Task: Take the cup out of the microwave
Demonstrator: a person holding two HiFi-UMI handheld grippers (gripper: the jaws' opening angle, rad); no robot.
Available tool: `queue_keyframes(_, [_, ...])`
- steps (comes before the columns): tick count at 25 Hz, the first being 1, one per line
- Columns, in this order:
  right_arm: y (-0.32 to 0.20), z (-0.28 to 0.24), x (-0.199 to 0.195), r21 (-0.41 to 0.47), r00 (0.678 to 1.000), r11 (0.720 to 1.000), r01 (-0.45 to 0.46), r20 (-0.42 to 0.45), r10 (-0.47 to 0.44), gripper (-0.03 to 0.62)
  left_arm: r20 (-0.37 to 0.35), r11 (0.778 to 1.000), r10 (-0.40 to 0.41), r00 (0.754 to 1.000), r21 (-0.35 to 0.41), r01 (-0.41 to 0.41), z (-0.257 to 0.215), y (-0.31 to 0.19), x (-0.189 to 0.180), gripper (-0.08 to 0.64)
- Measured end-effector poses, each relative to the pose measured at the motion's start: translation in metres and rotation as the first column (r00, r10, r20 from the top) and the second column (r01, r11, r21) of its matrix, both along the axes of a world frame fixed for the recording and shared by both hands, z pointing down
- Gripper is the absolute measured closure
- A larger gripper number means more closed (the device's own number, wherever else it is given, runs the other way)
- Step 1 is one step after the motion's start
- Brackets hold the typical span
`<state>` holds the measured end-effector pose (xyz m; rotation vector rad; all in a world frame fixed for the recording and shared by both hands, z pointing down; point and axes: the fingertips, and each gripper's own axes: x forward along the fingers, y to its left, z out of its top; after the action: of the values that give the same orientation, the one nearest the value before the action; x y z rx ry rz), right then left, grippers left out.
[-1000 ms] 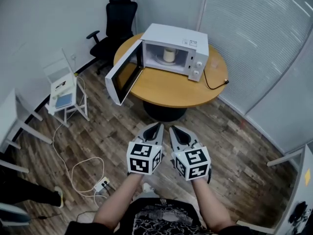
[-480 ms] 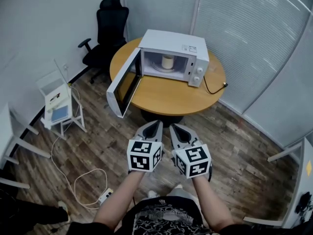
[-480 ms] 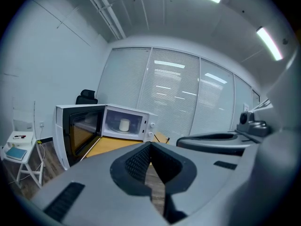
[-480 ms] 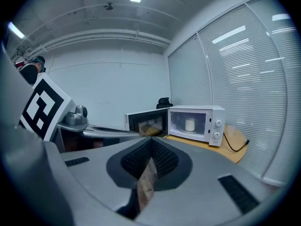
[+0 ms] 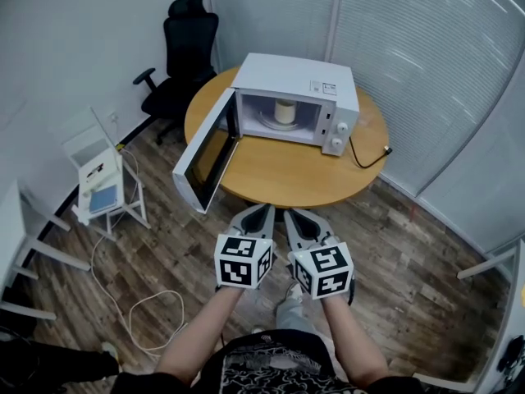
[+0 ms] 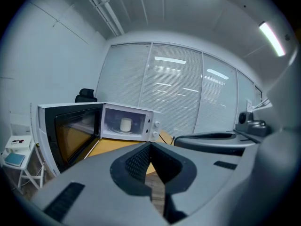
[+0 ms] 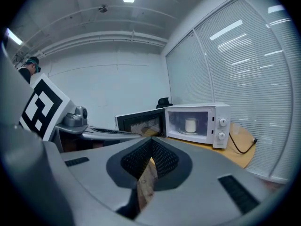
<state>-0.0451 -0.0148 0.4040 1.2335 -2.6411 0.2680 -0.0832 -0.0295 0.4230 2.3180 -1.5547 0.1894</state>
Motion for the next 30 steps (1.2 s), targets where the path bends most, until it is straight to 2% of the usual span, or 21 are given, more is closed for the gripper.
queue_keyframes(18, [-0.17, 0.0, 0.04, -0.014, 0.996, 0.996, 0.084, 0.039, -0.083, 0.577, 0.061, 0.996, -0.082, 0.995, -0.023, 0.083, 0.004, -0.164, 0.038, 0.552])
queue_keyframes(30, [-0.208, 0.006, 0.049, -0.01, 0.992, 0.992, 0.124, 0.023, -0.124, 0.577, 0.089, 0.989, -0.145, 0.985, -0.014, 0.147, 0.02, -0.202, 0.044, 0.551])
